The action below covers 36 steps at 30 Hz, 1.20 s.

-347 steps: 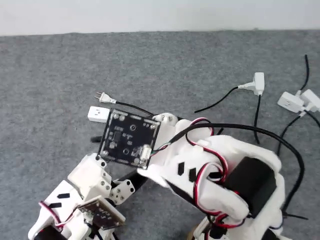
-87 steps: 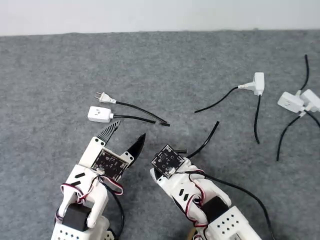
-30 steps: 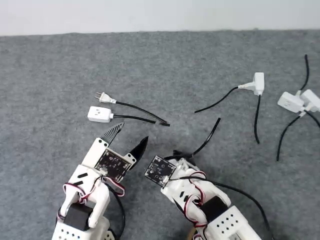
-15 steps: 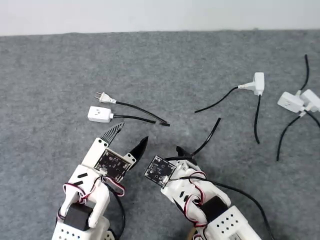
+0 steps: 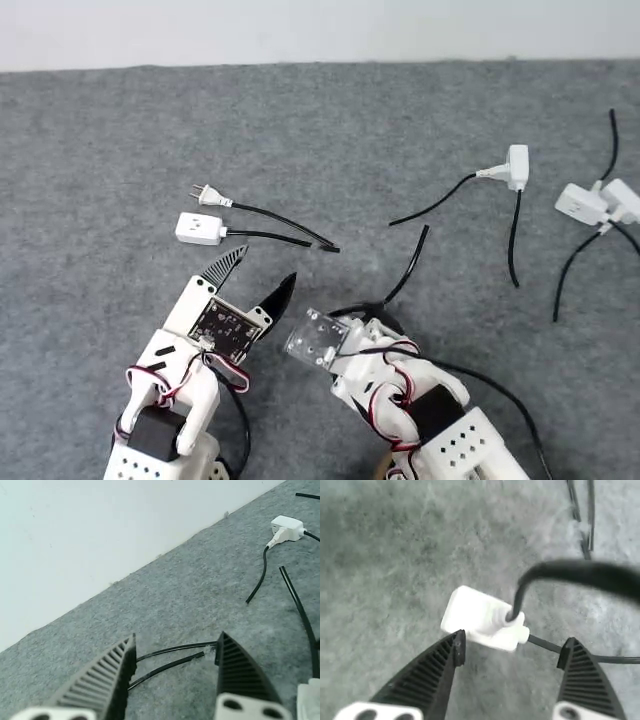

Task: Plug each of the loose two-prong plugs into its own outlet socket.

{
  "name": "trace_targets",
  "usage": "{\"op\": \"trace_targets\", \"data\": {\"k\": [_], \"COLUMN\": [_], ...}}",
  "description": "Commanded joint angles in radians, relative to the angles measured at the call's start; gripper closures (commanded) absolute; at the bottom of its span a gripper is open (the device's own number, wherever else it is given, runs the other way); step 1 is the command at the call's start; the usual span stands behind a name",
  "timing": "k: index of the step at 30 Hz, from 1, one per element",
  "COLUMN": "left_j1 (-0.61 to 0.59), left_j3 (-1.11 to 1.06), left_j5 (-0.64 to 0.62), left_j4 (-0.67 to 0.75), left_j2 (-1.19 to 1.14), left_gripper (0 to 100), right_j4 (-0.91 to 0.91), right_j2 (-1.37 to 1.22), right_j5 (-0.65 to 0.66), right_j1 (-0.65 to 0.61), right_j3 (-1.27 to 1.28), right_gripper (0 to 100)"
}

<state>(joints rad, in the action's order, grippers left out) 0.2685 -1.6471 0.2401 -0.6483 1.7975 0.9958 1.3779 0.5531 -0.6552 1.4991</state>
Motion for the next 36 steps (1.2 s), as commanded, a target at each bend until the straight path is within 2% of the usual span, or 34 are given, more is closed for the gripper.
{"op": "trace_targets", "data": {"k": [1,10,16,25,36], "left_j1": [0.006,0.006,0.006,0.008,0.008], "left_j3": [0.010,0.010,0.010,0.008,0.008], "left_j5": [-0.003,-0.003,-0.002,-0.002,-0.002], "left_j4": [0.031,0.031,0.031,0.031,0.031], "left_j2": [0.003,0.003,0.003,0.003,0.003], "left_gripper": [75,75,75,75,75], "right_j4": [0.036,0.027,-0.097,-0.186,-0.200], "right_j2": [0.002,0.012,0.002,0.010,0.012], "right_j5": [0.092,0.172,0.180,0.227,0.284], "right_j1": [0.018,0.016,0.018,0.012,0.012], "right_j3": [-0.061,0.034,0.049,0.146,0.164], "right_gripper": [69.9,69.9,69.9,69.9,70.2]}}
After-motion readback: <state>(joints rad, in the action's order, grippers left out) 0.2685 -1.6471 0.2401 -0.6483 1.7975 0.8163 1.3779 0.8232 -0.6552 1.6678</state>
